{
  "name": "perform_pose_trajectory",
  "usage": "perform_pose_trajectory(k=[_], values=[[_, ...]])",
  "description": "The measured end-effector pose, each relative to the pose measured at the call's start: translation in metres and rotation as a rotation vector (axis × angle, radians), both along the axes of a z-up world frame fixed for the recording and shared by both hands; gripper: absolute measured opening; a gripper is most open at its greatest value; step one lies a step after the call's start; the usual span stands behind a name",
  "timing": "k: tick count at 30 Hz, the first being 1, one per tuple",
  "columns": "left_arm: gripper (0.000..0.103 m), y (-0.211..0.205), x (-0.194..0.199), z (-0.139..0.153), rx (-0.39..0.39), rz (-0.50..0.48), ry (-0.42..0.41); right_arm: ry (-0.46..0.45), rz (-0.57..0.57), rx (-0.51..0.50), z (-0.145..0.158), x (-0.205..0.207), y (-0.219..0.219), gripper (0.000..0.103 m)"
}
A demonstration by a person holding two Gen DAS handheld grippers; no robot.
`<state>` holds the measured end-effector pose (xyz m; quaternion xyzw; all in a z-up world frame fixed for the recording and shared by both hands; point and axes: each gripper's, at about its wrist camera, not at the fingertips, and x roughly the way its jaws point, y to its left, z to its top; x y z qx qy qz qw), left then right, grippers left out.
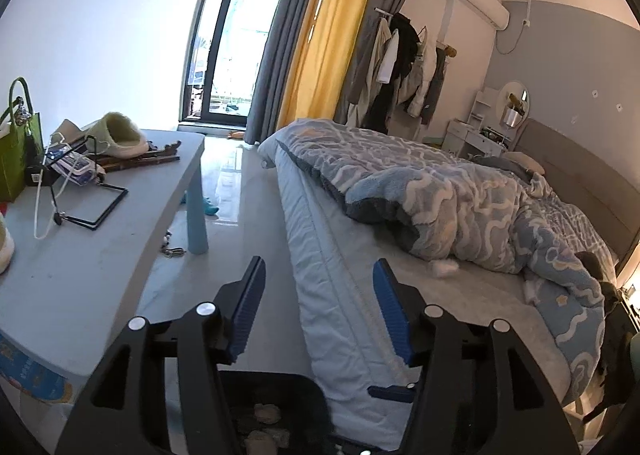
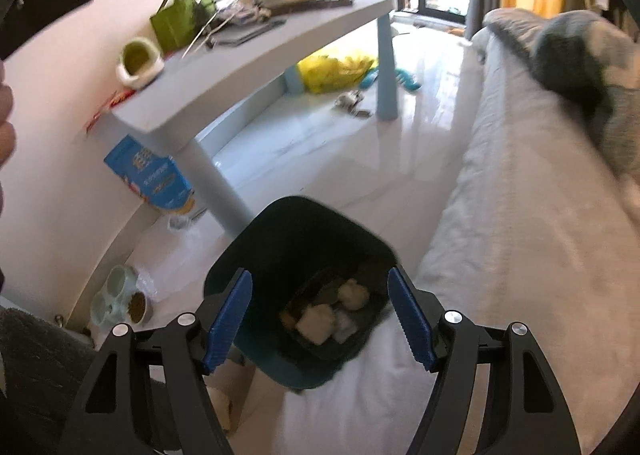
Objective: Collect trash
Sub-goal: 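Move both open tools back over the bed toward the bubble-wrap pieces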
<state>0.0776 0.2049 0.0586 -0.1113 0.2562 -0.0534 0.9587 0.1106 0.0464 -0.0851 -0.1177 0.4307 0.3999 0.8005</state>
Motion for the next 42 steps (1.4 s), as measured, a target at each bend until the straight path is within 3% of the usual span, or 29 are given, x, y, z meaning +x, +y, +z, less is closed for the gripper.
perform_pose_trajectory(k=[9, 21, 42], values=[[0.070, -0.046, 0.015, -0.001, 0.001, -0.048, -0.004, -0.064, -0.128, 0.030, 0.022, 0.018, -0.068, 0.072], [0.084, -0.106, 0.036, -0.010, 0.017, -0.111, 0.019, -0.132, -0.317, 0.023, 0.029, 0.040, -0.164, 0.071], [0.089, -0.188, 0.095, -0.048, 0.032, -0.197, 0.144, -0.177, -0.598, 0.006, 0.022, 0.084, -0.319, 0.072]])
